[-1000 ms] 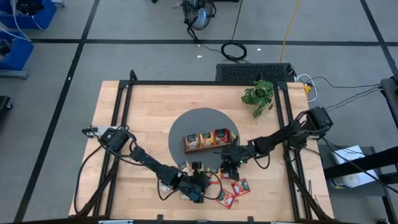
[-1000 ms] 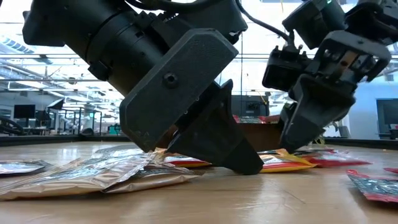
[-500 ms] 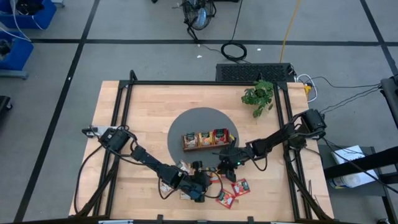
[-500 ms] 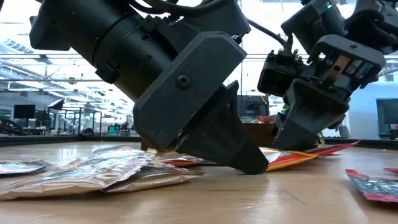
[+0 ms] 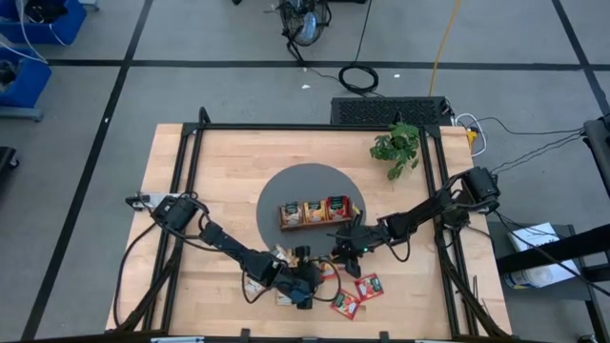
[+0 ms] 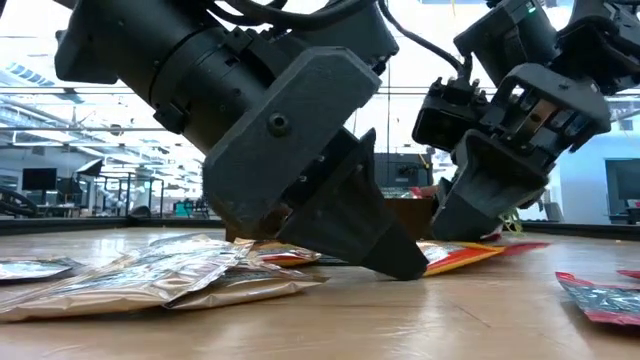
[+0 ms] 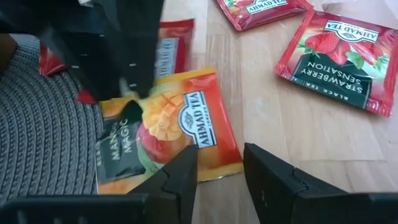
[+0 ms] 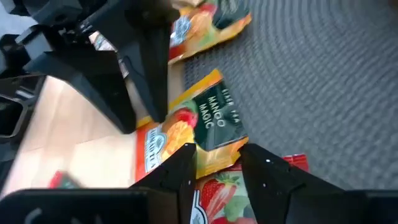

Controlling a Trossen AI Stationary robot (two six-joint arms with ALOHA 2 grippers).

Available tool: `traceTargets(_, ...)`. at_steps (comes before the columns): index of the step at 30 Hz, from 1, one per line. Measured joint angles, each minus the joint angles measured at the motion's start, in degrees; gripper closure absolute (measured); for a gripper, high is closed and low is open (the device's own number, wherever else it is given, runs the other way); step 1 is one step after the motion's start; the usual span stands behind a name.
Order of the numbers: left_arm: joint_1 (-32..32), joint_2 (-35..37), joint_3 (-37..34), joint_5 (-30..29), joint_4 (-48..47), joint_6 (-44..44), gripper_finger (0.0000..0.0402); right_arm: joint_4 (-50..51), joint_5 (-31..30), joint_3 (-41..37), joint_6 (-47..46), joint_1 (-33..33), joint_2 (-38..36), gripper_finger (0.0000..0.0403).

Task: Pick & Place Tea
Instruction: Put the yellow tea bag into the middle section of the wooden organizer

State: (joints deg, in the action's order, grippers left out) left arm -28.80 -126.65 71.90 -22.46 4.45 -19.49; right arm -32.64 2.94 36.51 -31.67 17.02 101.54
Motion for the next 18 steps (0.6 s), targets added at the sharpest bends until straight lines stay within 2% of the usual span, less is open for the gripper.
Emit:
traceTargets(9,0.0,0.1,-0.8,1.2,0.6,-0.1,0.0268,-4.0,-1.7,0.0,5.5,1.4,-0.7,0.0287)
traceTargets(15,-0.1,0.1,-0.8,1.6,0.6,-0.2,0.0268,0.9,-6.0,0.0,4.2,1.3,-0.9,0.0287)
traceTargets(18,-0.1,0.1,-0.8,2.0,0.6,-0.2,0.0268,2.5,-5.9,0.0,3.7,1.3,-0.9,0.0287)
